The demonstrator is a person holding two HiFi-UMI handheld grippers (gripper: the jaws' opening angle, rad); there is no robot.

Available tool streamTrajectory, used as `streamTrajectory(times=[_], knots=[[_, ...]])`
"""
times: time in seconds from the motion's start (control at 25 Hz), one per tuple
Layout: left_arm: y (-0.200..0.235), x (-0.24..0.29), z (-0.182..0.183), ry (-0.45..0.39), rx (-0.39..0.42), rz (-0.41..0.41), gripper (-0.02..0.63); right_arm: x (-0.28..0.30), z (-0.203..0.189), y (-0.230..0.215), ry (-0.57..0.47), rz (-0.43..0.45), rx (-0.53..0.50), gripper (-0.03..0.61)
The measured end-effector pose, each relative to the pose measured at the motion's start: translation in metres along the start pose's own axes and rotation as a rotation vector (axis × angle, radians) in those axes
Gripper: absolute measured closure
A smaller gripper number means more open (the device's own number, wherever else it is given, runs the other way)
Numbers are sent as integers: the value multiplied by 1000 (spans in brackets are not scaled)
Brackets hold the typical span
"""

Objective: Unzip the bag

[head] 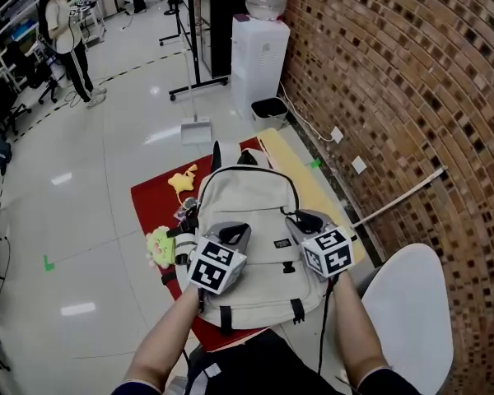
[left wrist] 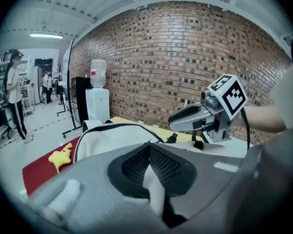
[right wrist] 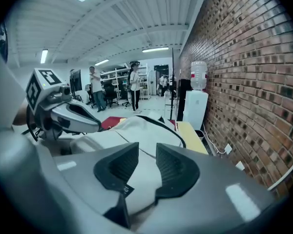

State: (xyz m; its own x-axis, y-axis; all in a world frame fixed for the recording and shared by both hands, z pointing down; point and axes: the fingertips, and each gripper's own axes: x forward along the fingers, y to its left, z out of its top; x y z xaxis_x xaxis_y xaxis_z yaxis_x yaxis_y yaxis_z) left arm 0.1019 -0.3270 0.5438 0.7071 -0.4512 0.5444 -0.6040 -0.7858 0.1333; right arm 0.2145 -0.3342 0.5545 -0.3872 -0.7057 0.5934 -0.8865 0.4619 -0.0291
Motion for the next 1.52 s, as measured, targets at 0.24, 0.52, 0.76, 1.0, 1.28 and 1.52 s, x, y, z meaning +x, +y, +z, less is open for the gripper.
streamTrajectory(times=[0.24,0.52,0.76,1.0,1.28,1.52], knots=[[0,19,-22,66,-10,-8,609,53,-33,-19,182,2,-13,462],[5,29,-41,103,-58,25,609,91,-65,-32,338,-7,15,429],[3,35,-51,152,-65,21,609,101,-73,-42,388,-65,-1,446],[1,36,-53,176,-58,15,611,102,-76,-41,423,-48,-14,503],[-1,31,-48,200,-15,-5,611,107,-81,-40,458,-18,18,471],[-1,32,-57,242,-2,-12,609,112,-90,-38,509,-23,-88,554]])
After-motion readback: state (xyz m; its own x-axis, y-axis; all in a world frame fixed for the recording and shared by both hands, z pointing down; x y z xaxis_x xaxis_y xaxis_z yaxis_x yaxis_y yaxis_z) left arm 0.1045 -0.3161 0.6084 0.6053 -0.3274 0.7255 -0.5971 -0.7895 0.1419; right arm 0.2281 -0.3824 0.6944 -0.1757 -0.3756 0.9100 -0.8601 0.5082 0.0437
